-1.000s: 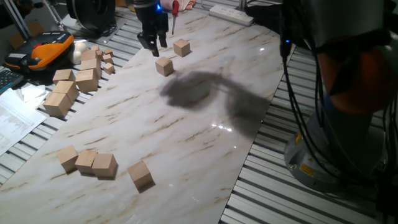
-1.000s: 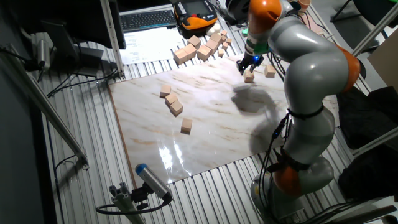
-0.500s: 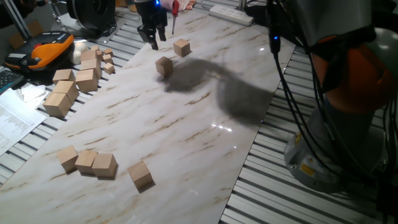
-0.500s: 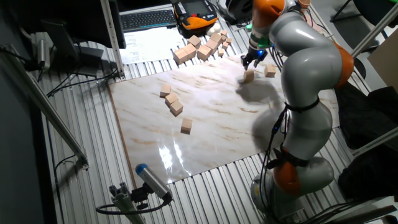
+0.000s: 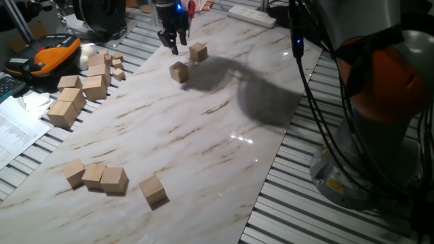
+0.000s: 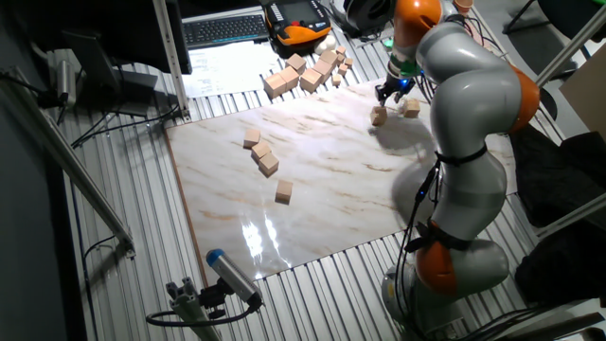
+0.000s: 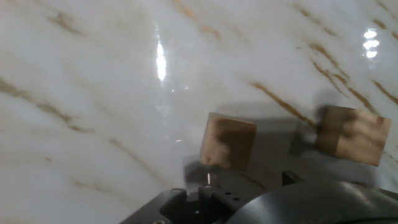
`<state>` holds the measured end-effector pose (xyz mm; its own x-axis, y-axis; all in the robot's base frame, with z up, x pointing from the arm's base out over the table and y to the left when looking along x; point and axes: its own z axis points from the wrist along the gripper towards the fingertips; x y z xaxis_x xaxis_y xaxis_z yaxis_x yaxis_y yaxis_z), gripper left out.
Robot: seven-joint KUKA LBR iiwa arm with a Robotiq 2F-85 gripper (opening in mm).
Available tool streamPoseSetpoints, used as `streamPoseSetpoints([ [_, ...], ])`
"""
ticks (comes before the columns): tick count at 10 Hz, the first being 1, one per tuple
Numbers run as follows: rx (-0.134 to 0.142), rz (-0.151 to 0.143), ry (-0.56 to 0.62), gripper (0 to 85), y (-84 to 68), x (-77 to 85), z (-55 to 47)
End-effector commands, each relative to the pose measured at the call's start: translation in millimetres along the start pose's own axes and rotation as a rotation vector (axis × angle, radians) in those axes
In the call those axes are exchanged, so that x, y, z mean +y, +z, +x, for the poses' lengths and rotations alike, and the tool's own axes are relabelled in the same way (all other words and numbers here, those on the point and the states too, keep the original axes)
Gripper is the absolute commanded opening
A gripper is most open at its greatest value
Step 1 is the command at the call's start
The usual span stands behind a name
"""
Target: Stack the blocks into a pyramid shape
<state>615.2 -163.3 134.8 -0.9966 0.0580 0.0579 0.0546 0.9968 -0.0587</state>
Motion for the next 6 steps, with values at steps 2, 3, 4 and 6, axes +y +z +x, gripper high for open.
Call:
streamPoseSetpoints([
  [2,-0.008,-0.034,0.021,51.0,8.2,3.9,-0.5],
  [3,-0.017,-0.034,0.025,51.0,10.8,7.1,-0.1],
  [4,-0.027,-0.025,0.03,51.0,13.7,13.0,0.4],
  [6,-0.045,0.018,0.043,68.0,20.4,21.9,0.9],
])
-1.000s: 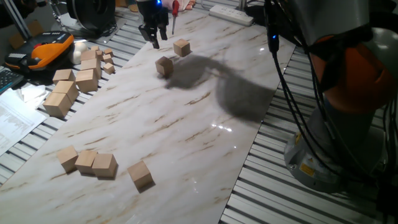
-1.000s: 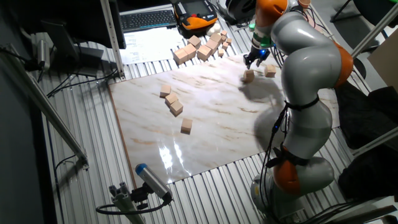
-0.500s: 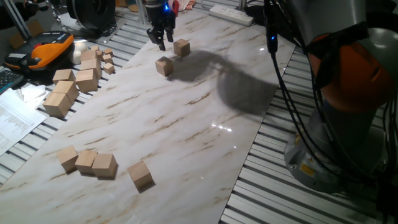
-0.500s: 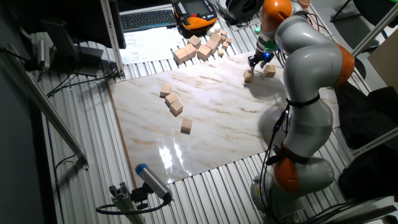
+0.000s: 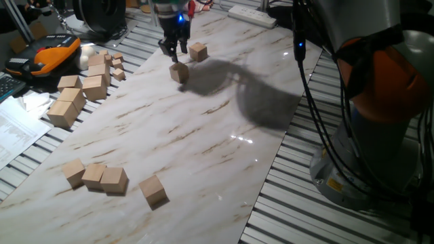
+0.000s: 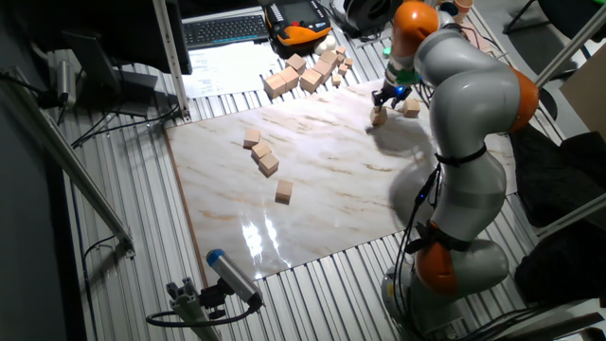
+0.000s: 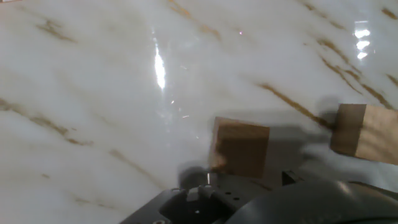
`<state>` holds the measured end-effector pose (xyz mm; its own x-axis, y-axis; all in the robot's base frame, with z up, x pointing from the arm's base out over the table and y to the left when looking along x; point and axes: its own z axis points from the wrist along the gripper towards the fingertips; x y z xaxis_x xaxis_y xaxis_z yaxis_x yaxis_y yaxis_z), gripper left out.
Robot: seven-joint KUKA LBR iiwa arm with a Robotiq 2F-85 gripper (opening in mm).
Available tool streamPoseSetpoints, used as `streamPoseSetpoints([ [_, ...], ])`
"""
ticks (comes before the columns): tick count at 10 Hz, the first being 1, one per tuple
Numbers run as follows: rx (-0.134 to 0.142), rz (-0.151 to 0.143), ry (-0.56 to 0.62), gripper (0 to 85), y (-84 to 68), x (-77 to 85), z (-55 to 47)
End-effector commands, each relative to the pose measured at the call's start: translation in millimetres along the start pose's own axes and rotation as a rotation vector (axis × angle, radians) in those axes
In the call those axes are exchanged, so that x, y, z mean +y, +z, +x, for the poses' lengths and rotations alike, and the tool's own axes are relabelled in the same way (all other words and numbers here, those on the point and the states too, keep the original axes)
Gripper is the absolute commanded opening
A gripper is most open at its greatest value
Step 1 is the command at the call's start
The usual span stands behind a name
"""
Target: Stack the blocks into a pyramid shape
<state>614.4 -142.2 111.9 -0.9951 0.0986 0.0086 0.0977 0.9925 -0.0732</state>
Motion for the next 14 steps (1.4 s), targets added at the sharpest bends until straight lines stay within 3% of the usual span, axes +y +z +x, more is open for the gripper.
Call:
streamPoseSetpoints([
  [1,-0.001,-0.006,0.003,68.0,3.1,-0.8,-0.2],
  [4,-0.009,-0.015,0.001,68.0,9.2,2.2,3.2],
  [6,0.015,-0.043,-0.01,68.0,-2.7,3.9,3.1],
  [8,0.016,-0.025,-0.033,68.0,-11.3,4.7,1.5],
  [9,0.02,-0.034,-0.035,68.0,-11.3,4.7,1.5],
  [10,0.055,-0.062,-0.017,68.0,-11.3,4.7,1.5],
  [11,0.087,-0.059,-0.014,68.0,-11.3,4.7,1.5],
  [13,0.131,-0.014,0.013,68.0,-11.3,4.7,1.5],
  [14,0.12,-0.006,0.019,68.0,-11.3,4.7,1.5],
])
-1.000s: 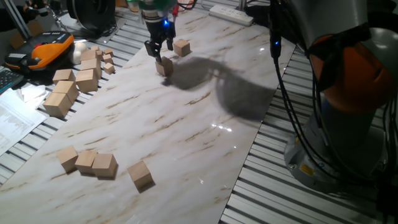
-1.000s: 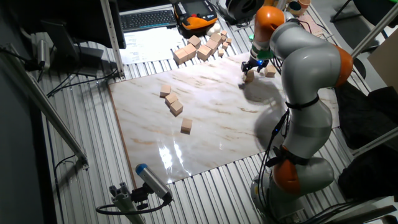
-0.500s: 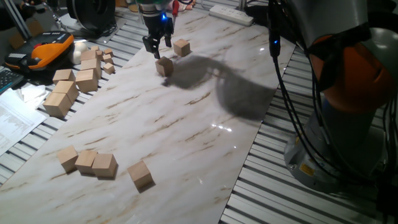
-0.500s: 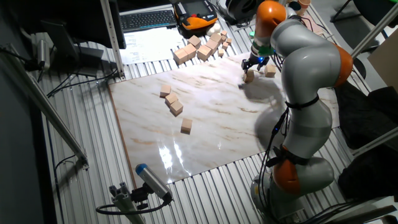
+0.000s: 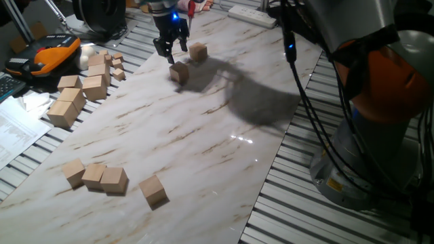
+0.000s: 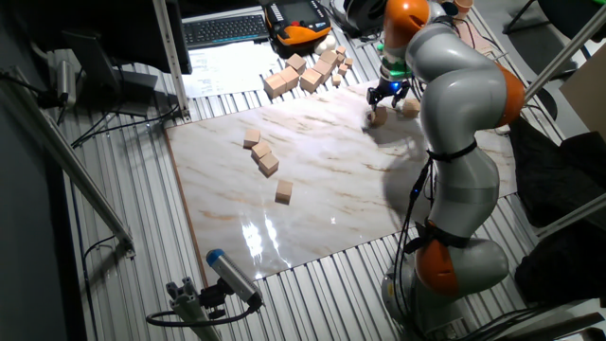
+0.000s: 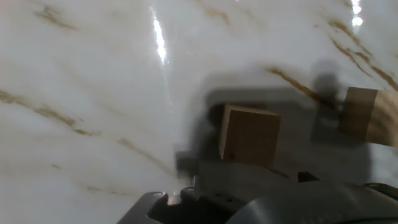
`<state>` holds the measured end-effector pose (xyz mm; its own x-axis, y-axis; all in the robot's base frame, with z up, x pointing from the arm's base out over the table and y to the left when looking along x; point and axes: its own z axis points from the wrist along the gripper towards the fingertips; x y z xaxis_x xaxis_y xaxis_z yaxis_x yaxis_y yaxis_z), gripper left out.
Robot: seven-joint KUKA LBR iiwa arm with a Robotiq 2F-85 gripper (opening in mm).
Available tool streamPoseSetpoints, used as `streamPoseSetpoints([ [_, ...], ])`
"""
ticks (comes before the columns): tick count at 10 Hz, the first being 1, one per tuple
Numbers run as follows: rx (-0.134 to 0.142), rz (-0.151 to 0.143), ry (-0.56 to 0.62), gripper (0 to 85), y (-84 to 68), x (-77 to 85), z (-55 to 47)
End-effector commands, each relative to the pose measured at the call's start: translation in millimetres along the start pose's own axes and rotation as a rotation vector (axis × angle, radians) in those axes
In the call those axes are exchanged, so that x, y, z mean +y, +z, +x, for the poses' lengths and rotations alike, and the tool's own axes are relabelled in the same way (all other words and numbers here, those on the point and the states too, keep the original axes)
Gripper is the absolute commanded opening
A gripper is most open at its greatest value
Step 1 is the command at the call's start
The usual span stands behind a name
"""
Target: Stack the blocks into a pyramid shape
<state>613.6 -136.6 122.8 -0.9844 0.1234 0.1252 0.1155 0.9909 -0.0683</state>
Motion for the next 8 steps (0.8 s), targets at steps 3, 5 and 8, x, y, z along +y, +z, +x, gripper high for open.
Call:
streamPoseSetpoints([
  [3,-0.038,-0.026,-0.013,68.0,27.3,-6.4,-16.2],
  [5,-0.058,-0.026,-0.01,68.0,42.5,-5.1,-24.9],
  [8,-0.065,-0.029,-0.03,68.0,53.3,-12.8,-25.7],
])
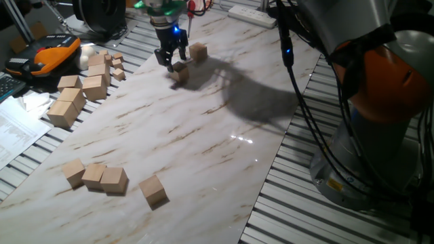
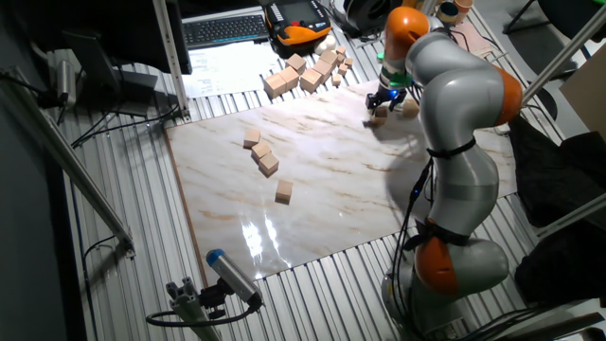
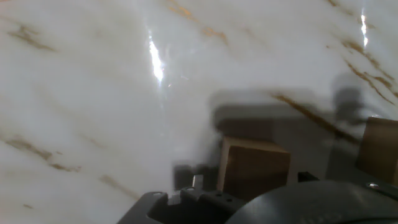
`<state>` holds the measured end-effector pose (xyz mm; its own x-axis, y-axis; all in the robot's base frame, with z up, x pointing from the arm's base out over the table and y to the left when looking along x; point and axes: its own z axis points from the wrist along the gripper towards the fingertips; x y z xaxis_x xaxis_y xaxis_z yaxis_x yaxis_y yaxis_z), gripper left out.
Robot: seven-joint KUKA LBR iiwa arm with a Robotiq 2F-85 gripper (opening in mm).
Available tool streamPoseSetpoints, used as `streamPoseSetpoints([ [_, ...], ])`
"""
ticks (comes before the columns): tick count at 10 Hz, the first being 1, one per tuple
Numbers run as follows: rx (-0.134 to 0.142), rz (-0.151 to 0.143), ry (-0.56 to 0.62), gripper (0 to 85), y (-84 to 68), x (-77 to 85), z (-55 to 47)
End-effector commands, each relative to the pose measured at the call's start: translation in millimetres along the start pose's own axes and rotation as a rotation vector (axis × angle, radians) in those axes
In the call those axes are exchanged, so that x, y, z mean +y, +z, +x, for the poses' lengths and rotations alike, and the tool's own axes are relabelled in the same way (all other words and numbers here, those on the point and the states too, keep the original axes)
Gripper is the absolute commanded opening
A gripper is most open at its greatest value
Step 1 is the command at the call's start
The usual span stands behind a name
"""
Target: Stack the blocks into a pyramid shape
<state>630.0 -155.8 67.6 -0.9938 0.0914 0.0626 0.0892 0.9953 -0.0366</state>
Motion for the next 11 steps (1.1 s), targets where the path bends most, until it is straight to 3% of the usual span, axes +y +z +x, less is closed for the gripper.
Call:
streamPoseSetpoints([
  [1,0.0,-0.009,-0.005,68.0,2.8,-1.8,0.4],
  [3,-0.025,-0.002,-0.001,68.0,10.5,0.4,4.1],
  [4,-0.036,0.012,0.004,51.0,13.5,4.8,7.2],
  [5,-0.035,0.003,-0.005,51.0,14.8,6.3,8.6],
  [7,-0.009,-0.004,-0.041,17.0,12.8,5.1,8.5],
  [8,-0.012,-0.028,-0.069,0.0,12.2,4.9,8.6],
  [11,0.007,-0.039,-0.054,0.0,0.1,11.8,18.0],
])
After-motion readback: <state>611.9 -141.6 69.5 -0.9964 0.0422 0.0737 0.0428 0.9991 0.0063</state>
